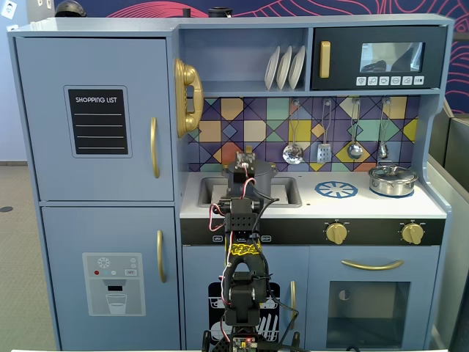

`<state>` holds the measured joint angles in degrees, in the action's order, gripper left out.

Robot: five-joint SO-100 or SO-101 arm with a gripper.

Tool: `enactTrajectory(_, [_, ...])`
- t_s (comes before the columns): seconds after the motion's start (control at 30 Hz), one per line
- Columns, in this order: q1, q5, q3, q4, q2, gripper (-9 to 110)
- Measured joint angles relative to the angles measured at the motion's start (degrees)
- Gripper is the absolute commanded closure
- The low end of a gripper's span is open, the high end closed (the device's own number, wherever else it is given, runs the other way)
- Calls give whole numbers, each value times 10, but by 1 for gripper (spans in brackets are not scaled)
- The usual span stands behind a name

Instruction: Take off the lid from the gray recipient and place it on the counter

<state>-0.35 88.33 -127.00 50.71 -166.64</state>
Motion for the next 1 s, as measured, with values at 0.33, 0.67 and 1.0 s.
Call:
enactTrajectory(0.33, [0,23,0,-207,57,88])
enactTrajectory(0.67, [3,54,4,-323,160,88])
enactTrajectory(1.0, [24,57,41,-387,265,88])
